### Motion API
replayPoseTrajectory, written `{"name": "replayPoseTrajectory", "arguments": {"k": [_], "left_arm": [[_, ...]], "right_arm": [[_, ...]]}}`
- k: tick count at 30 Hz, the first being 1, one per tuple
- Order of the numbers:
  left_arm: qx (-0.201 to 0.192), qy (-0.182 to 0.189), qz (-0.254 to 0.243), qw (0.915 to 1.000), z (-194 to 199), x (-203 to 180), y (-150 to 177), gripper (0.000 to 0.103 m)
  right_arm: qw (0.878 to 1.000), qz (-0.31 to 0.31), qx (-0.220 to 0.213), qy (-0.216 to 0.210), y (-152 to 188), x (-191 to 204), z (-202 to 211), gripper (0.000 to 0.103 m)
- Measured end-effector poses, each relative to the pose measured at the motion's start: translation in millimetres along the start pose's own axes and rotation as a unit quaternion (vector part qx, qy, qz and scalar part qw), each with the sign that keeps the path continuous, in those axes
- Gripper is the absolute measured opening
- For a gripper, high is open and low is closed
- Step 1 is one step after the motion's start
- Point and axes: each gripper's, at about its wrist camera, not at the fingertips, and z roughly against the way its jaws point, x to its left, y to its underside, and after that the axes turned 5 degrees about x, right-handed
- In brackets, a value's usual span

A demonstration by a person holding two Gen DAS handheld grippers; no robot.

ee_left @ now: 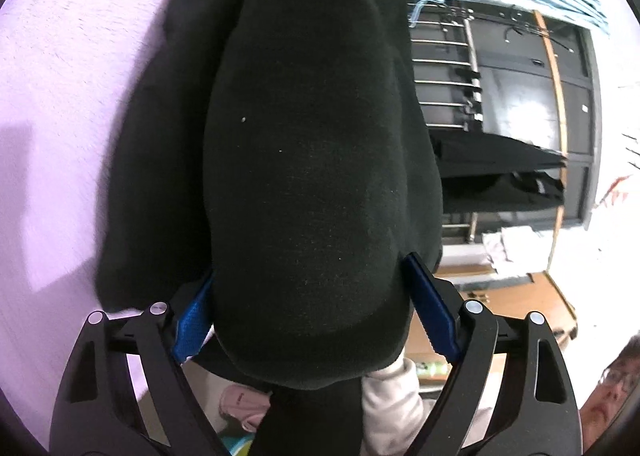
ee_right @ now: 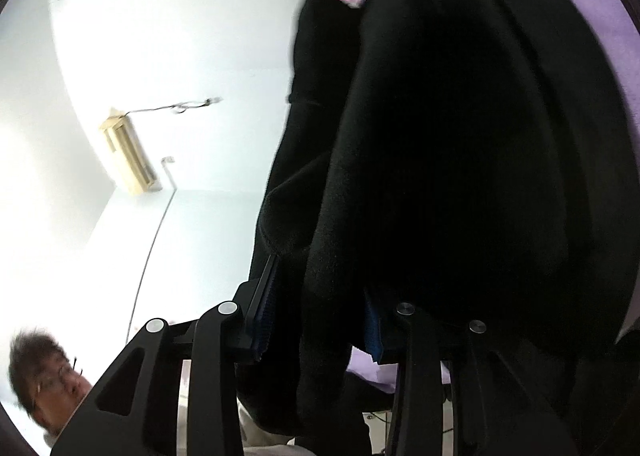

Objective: Fold large clothes
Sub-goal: 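Lower the jacket onto the bed and open both grippers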

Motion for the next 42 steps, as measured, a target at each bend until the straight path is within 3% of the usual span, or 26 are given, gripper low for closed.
{"name": "replayPoseTrajectory", "arguments": {"k": [2,4,5,7,10,12,14,16,18,19,21,22,23,24,26,28,30,34,35,38,39,42], "left_arm": [[0.003,-0.011,-0.003,0.9999,0.4,5.5,2.5,0.082],[0.011,-0.086,0.012,0.9962,-3.8,20.7,1.4,0.086],[0.016,-0.105,0.025,0.9940,-5.6,28.9,2.4,0.087],[0.011,-0.090,0.030,0.9954,-3.9,26.8,4.9,0.088],[-0.005,-0.124,-0.002,0.9923,11.4,7.0,12.2,0.089],[-0.021,-0.157,-0.026,0.9871,26.8,-5.5,17.3,0.091],[-0.044,-0.196,-0.051,0.9782,39.7,-22.9,20.0,0.094],[-0.076,-0.256,-0.079,0.9604,50.1,-43.0,22.5,0.096],[-0.100,-0.321,-0.115,0.9346,45.9,-66.0,29.8,0.096],[-0.107,-0.352,-0.130,0.9206,40.7,-74.0,31.5,0.096],[-0.134,-0.432,-0.161,0.8772,22.5,-89.6,39.7,0.096],[-0.140,-0.452,-0.172,0.8639,16.1,-91.7,43.3,0.096],[-0.146,-0.468,-0.186,0.8515,8.7,-94.8,47.7,0.096],[-0.152,-0.479,-0.200,0.8413,-2.6,-99.5,50.8,0.096],[-0.152,-0.509,-0.225,0.8168,-27.3,-102.5,53.4,0.096],[-0.146,-0.521,-0.247,0.8037,-42.8,-102.7,58.7,0.096],[-0.148,-0.523,-0.269,0.7953,-52.2,-106.6,64.3,0.096],[-0.149,-0.536,-0.308,0.7715,-73.4,-114.0,66.6,0.096],[-0.148,-0.541,-0.313,0.7665,-78.0,-114.6,65.7,0.096],[-0.149,-0.525,-0.307,0.7793,-88.3,-118.5,57.0,0.096],[-0.150,-0.519,-0.304,0.7850,-90.4,-118.0,57.8,0.096],[-0.148,-0.513,-0.300,0.7905,-96.0,-116.5,54.2,0.096]], "right_arm": [[0.999,-0.019,-0.011,0.028,4.6,-8.8,2.2,0.035],[0.995,-0.050,-0.011,0.083,11.4,-27.7,12.2,0.042],[0.992,-0.067,-0.009,0.106,11.8,-33.1,12.1,0.058],[0.987,-0.082,-0.019,0.138,14.4,-30.7,15.4,0.086],[0.982,-0.048,-0.049,0.176,19.9,-2.1,23.3,0.089],[0.970,-0.018,-0.089,0.226,16.8,29.0,33.0,0.090],[0.955,0.026,-0.101,0.276,13.4,74.8,26.4,0.093],[0.938,0.071,-0.106,0.323,0.0,115.7,9.2,0.096],[0.915,0.108,-0.096,0.376,-4.5,154.0,-15.2,0.096],[0.895,0.121,-0.085,0.420,-6.5,174.0,-27.8,0.096],[0.868,0.139,-0.068,0.473,-21.9,193.7,-39.3,0.096],[0.857,0.148,-0.055,0.491,-35.9,207.8,-65.0,0.096],[0.850,0.150,-0.048,0.502,-28.7,187.1,-58.4,0.096],[0.837,0.154,-0.039,0.523,-20.2,175.0,-78.0,0.096],[0.801,0.184,-0.018,0.570,-44.3,187.0,-115.9,0.096],[0.780,0.200,0.008,0.593,-68.6,192.8,-164.6,0.096],[0.776,0.190,0.042,0.599,-87.3,157.5,-194.2,0.096],[0.759,0.172,0.111,0.618,-113.9,147.5,-260.6,0.096],[0.756,0.167,0.124,0.621,-118.1,141.2,-270.8,0.096],[0.745,0.146,0.149,0.633,-132.1,109.7,-289.6,0.095],[0.739,0.143,0.149,0.641,-137.3,107.0,-291.6,0.095],[0.714,0.153,0.145,0.668,-146.9,95.7,-289.5,0.095]]}}
